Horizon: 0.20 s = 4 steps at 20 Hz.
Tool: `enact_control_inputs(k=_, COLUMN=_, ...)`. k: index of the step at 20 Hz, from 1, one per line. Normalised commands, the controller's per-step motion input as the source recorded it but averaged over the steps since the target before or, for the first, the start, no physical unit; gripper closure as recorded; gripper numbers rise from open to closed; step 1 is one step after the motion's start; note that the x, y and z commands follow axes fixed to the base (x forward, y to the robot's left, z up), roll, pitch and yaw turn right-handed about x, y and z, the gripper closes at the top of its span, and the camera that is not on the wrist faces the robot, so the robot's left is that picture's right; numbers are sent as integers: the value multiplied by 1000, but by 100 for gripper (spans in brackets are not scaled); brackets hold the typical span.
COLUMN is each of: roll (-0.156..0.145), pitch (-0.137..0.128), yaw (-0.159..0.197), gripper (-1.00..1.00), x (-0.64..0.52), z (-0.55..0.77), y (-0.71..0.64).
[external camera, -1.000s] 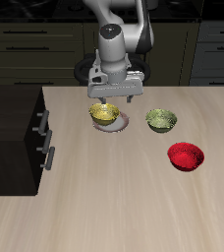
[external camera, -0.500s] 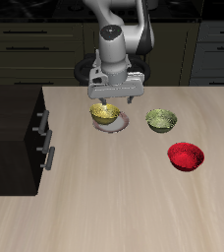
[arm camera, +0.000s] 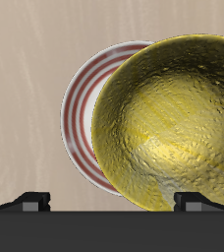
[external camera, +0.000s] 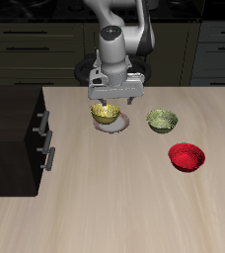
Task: Place the yellow bowl on the plate
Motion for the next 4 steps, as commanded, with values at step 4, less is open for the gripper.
enact_control_inputs(k=4, roll=19, pitch=-29, yaw=-97, gripper=-100, x=-498, z=-42, y=50)
